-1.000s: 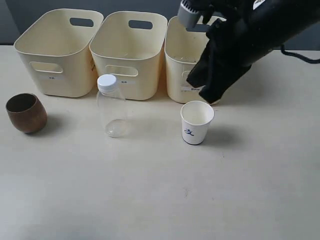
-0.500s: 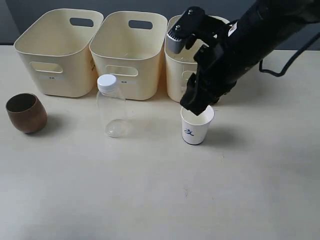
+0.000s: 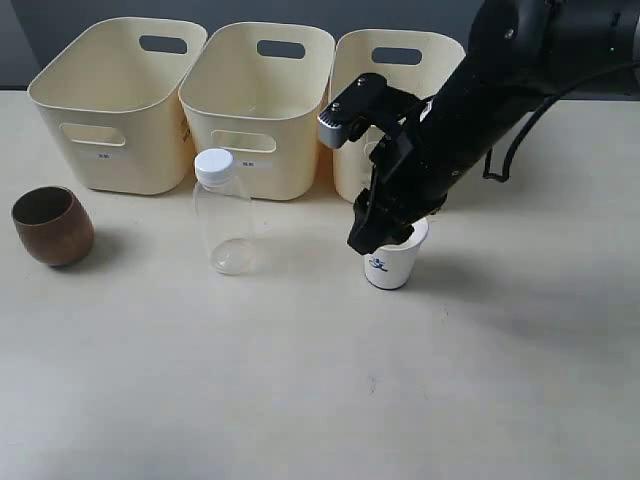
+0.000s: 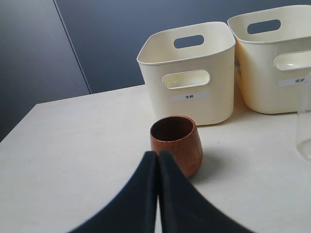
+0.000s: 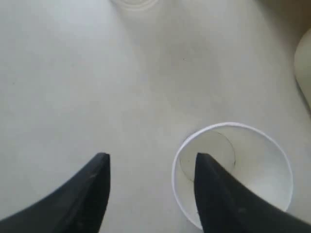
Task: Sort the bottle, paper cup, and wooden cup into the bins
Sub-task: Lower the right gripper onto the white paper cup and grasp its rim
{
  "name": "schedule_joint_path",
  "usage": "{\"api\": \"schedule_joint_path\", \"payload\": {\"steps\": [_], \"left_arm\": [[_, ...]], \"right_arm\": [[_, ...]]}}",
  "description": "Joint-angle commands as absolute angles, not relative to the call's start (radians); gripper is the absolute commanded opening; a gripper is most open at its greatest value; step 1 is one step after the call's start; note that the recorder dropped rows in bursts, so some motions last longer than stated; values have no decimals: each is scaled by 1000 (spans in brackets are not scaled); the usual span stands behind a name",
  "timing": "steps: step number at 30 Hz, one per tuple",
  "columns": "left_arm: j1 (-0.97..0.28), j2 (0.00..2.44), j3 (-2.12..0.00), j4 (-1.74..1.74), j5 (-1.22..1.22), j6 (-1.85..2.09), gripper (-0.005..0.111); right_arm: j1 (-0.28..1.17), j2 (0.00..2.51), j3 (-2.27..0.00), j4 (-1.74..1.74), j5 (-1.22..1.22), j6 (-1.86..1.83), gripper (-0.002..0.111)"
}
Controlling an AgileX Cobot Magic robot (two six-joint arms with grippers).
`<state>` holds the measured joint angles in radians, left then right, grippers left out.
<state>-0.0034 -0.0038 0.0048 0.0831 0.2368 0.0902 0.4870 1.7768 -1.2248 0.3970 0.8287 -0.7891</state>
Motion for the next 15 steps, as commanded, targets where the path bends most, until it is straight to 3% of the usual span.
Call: {"api": "schedule_joint_path", "payload": {"steps": [1, 15], "left_arm": [[-4, 0, 0, 81, 232, 88, 0], [-4, 0, 0, 81, 232, 88, 0]], "right_arm": [[489, 1800, -1232, 394, 817, -781, 51], [489, 1850, -1232, 360, 805, -741, 51]]}}
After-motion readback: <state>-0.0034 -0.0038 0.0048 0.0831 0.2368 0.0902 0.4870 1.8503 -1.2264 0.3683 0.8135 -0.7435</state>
